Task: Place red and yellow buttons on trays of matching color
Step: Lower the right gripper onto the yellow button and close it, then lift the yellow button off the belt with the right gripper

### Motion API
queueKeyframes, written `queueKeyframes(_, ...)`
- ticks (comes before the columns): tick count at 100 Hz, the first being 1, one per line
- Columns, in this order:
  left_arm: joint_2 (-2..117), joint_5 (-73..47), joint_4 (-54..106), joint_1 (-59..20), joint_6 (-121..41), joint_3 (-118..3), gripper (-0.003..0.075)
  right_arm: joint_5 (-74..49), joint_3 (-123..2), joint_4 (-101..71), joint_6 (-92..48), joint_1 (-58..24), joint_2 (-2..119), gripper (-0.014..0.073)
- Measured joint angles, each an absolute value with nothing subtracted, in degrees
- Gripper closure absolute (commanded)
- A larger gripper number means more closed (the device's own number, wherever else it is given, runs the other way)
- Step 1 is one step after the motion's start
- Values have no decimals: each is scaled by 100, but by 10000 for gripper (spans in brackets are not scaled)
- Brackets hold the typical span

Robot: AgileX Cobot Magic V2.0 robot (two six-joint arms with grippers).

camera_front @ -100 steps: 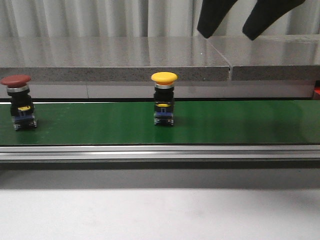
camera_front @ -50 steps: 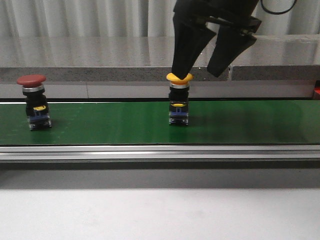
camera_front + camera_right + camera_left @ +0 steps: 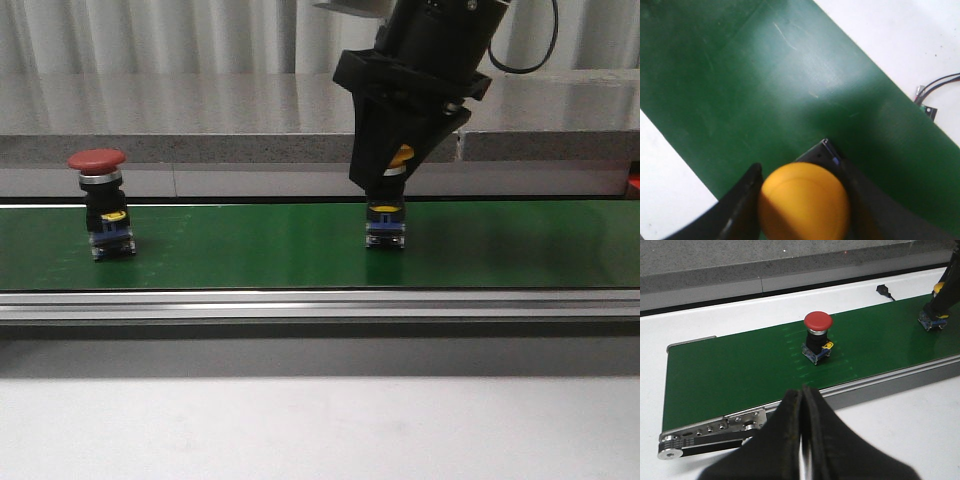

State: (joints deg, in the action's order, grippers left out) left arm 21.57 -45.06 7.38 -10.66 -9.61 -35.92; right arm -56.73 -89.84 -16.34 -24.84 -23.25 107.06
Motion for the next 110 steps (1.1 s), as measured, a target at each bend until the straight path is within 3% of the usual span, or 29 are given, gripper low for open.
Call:
queueKeyframes(61, 2157, -4506, 738, -1066, -950, -3592, 741, -5514, -8722, -1659, -1464, -1825, 9321, 402)
queueKeyframes(110, 2157, -4506, 738, -1066, -948, -3592, 741, -5526, -7006, -1642, -616, 172, 7514, 402)
